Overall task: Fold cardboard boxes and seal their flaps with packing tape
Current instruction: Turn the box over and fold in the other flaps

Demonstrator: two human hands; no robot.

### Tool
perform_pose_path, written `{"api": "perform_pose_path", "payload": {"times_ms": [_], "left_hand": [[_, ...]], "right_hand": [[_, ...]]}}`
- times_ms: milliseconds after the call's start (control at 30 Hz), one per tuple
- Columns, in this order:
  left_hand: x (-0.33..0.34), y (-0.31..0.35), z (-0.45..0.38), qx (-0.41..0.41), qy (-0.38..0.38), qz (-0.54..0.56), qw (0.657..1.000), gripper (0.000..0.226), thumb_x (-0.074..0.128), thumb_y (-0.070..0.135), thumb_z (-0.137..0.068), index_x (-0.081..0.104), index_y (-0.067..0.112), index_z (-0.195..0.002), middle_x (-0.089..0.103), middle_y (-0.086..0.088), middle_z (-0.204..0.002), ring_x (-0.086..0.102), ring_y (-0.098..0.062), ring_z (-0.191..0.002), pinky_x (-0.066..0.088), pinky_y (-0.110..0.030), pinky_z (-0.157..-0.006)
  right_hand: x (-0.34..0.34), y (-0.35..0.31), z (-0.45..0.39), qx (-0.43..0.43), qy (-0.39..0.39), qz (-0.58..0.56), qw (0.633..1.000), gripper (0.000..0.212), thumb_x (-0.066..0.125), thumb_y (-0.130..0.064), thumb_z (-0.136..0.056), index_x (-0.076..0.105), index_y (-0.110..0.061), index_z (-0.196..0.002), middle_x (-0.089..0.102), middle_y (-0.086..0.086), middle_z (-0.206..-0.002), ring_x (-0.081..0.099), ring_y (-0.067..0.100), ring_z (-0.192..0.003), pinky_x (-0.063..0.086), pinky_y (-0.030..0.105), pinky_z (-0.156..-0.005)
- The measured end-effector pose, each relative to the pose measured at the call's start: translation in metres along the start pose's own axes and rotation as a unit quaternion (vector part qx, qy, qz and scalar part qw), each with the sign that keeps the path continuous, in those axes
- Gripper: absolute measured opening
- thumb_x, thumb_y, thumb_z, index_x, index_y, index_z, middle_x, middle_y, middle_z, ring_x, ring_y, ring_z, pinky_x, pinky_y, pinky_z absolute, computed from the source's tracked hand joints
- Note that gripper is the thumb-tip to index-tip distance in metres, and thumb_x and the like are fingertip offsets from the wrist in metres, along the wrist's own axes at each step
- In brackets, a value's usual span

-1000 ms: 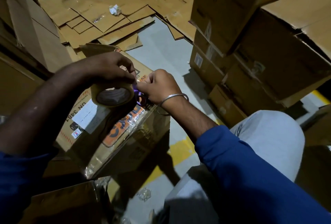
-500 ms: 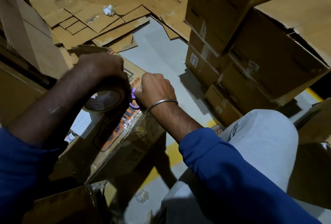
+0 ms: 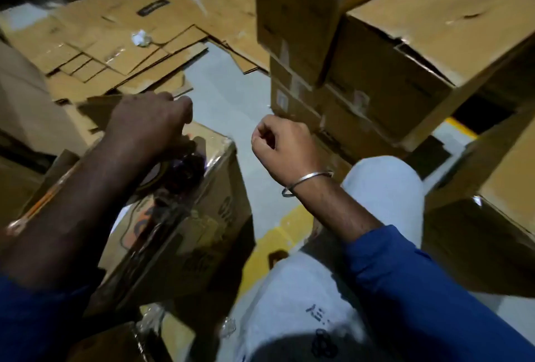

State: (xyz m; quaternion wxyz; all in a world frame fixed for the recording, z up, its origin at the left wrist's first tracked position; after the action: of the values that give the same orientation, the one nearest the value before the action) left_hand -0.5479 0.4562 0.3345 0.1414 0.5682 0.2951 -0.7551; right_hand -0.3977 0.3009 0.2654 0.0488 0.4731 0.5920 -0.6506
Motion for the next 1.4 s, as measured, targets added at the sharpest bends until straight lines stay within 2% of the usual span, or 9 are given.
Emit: {"api": "perform_pose_path", "payload": {"times_ms": [100,233,367,533,633,733,900,1067,1400], "left_hand": [[-0.017,0.041,0.005,0.058,0.077,0.073,0.993,0.045,0.075,0.055,-0.083,0.059,0.027,-0.114,0.065,-0.001,-0.101,0.062,-0.027,-0.091,0.049,-0.038,-0.067],[-0.038,0.133,0.01,0.168,0.08,0.227,0.956,0.026,0.056,0.065,-0.089,0.053,0.04,-0.097,0.058,0.016,-0.084,0.058,-0.015,-0.077,0.051,-0.037,-0.062],[-0.05,0.241,0.013,0.297,0.119,0.273,0.907,0.011,0.057,0.048,-0.095,0.052,0.041,-0.09,0.055,0.018,-0.084,0.052,-0.007,-0.079,0.036,-0.03,-0.059],[-0.051,0.384,0.006,0.448,0.096,0.299,0.837,0.016,0.058,0.032,-0.1,0.067,0.026,-0.112,0.063,0.006,-0.106,0.059,-0.014,-0.094,0.049,-0.034,-0.072],[-0.04,0.463,-0.007,0.522,0.061,0.264,0.809,0.035,0.061,0.026,-0.098,0.062,0.02,-0.133,0.064,-0.001,-0.13,0.062,-0.022,-0.115,0.054,-0.04,-0.091],[-0.022,0.533,-0.029,0.567,0.036,0.191,0.8,0.056,0.062,0.025,-0.095,0.048,0.013,-0.149,0.052,-0.01,-0.152,0.053,-0.03,-0.134,0.047,-0.046,-0.108],[0.007,0.612,-0.068,0.58,0.016,0.064,0.812,0.086,0.06,0.031,-0.1,0.009,0.006,-0.165,0.004,-0.015,-0.173,0.013,-0.032,-0.159,0.021,-0.045,-0.126],[0.035,0.633,-0.083,0.562,0.005,0.036,0.827,0.093,0.06,0.042,-0.099,0.003,0.008,-0.165,-0.002,-0.011,-0.174,0.005,-0.028,-0.16,0.015,-0.047,-0.128],[0.05,0.615,-0.1,0.464,-0.042,0.176,0.867,0.093,0.053,0.046,-0.105,-0.006,0.004,-0.164,-0.019,-0.014,-0.171,-0.015,-0.03,-0.159,0.009,-0.046,-0.129]], "right_hand": [[-0.05,0.029,0.023,-0.016,0.05,0.012,0.999,0.009,0.062,-0.018,-0.09,0.068,-0.018,-0.083,0.065,-0.005,-0.075,0.06,0.017,-0.072,0.047,0.036,-0.063],[-0.127,0.084,0.073,0.004,0.13,0.094,0.987,0.011,0.057,-0.024,-0.094,0.067,-0.021,-0.092,0.065,-0.003,-0.088,0.06,0.019,-0.081,0.049,0.041,-0.068],[-0.192,0.157,0.144,0.097,0.138,0.172,0.971,0.024,0.05,-0.023,-0.093,0.071,-0.018,-0.103,0.069,0.002,-0.099,0.064,0.026,-0.09,0.052,0.044,-0.073],[-0.246,0.244,0.237,0.253,0.079,0.247,0.932,0.038,0.052,-0.013,-0.087,0.074,-0.013,-0.119,0.072,0.011,-0.122,0.066,0.035,-0.112,0.054,0.045,-0.094],[-0.261,0.289,0.275,0.324,0.01,0.261,0.909,0.05,0.057,-0.007,-0.09,0.062,-0.014,-0.14,0.06,0.01,-0.145,0.056,0.031,-0.133,0.044,0.041,-0.111],[-0.266,0.322,0.282,0.343,-0.021,0.245,0.907,0.059,0.06,-0.017,-0.093,0.047,-0.017,-0.151,0.051,0.011,-0.153,0.049,0.029,-0.139,0.039,0.038,-0.113],[-0.265,0.363,0.266,0.362,-0.043,0.228,0.903,0.084,0.063,-0.037,-0.096,0.017,-0.009,-0.161,0.02,0.018,-0.167,0.021,0.032,-0.154,0.027,0.047,-0.122],[-0.25,0.391,0.255,0.367,-0.068,0.248,0.894,0.105,0.061,-0.056,-0.093,-0.002,-0.01,-0.164,-0.005,0.012,-0.172,-0.003,0.028,-0.159,0.006,0.047,-0.126],[-0.269,0.414,0.294,0.497,0.035,0.221,0.838,0.109,0.056,-0.068,-0.093,0.001,-0.005,-0.163,-0.009,0.019,-0.171,-0.006,0.032,-0.159,0.009,0.047,-0.127]]}}
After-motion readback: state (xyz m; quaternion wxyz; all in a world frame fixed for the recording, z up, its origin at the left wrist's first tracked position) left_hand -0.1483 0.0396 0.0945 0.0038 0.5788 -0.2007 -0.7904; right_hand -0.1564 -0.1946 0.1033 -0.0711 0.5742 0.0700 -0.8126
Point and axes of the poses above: each hand's wrist, its own z-axis away from the middle knuckle, its own x-axis out of the palm, y = z × x, the point moved 1 cm from there along -z, towards the middle knuckle
